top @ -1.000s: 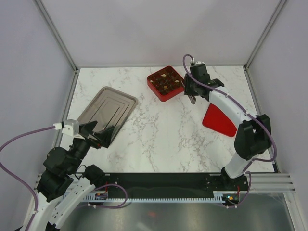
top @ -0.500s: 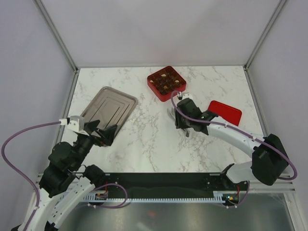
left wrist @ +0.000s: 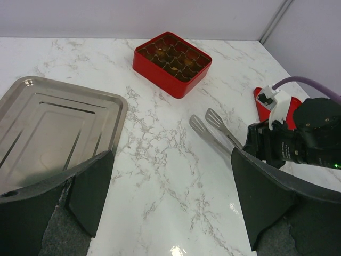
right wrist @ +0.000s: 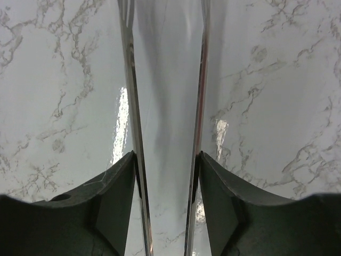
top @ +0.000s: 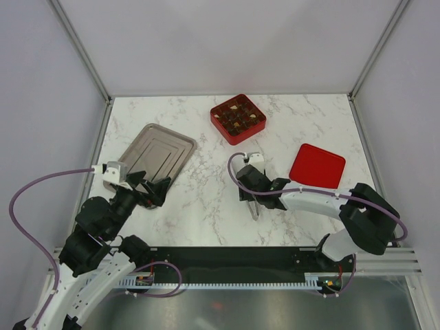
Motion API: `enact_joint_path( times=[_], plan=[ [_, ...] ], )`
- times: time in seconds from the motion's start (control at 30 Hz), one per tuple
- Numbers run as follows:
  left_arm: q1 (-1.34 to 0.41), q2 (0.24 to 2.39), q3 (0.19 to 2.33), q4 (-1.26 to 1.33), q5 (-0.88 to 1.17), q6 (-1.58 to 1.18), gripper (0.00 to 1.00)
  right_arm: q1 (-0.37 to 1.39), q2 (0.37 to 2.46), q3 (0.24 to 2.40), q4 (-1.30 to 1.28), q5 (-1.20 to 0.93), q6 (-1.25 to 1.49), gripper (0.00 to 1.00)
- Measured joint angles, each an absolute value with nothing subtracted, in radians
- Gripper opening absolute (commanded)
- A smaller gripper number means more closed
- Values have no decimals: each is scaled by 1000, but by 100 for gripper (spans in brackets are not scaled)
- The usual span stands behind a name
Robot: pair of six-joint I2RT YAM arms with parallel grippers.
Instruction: Pack the chocolate
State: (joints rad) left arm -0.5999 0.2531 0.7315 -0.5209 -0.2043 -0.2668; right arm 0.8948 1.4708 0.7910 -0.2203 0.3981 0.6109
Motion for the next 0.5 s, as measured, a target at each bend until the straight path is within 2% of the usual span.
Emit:
enact_joint_path(
  times=[0.27, 0.37, 0.5],
  plan=[
    [-600, 263, 731, -521, -202, -267, 100, 940, 1529, 759, -193, 457, 716, 62],
    [-600, 263, 731, -522, -202, -267, 100, 952, 1531, 744, -187, 475, 757, 67],
    [-600, 263, 731, -522, -202, -267, 100, 955, 1531, 729, -180, 487, 783, 82]
  ],
)
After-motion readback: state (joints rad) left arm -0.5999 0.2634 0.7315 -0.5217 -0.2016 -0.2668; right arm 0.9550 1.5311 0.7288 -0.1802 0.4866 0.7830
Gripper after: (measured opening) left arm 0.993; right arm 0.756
